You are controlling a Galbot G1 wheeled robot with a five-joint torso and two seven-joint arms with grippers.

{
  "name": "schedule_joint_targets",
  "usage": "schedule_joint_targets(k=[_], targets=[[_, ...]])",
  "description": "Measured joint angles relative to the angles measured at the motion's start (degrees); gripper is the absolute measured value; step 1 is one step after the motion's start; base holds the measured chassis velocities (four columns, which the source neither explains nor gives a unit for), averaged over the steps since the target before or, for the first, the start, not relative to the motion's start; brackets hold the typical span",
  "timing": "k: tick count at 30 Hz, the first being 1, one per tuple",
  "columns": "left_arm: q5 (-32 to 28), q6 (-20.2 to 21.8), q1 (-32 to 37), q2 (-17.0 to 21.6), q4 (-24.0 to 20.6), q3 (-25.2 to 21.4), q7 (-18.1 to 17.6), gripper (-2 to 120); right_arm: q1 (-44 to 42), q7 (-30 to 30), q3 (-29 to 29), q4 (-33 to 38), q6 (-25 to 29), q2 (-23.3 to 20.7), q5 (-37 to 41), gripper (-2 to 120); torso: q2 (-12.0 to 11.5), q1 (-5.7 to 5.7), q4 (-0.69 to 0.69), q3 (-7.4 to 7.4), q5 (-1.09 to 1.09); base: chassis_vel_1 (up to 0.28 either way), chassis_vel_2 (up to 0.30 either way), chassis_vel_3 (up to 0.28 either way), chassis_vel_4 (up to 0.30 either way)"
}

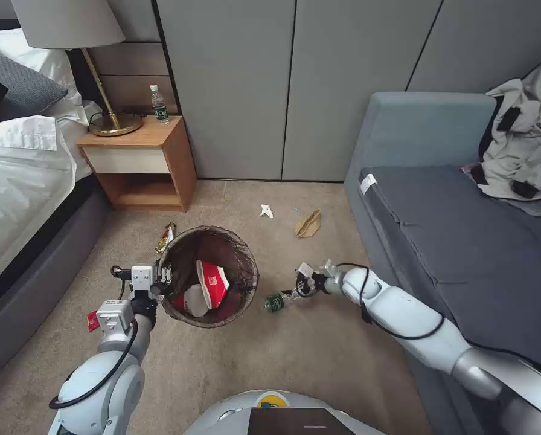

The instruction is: Pick up the trash bin, then pick up the garbage from the floor and place it into the trash bin.

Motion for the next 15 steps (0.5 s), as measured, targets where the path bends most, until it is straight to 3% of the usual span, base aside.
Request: schedule_joint_targets(k=[15], targets=[[0.2,0.0,-1.4,-0.3,1.7,0.3,0.0,6,3.1,-2.0,-4.1,-7.9,1.3,5.1,-1.5,100,0.0,0.00,-0.01,0.00,0.01,0.000,0.000,0.000,0.000]])
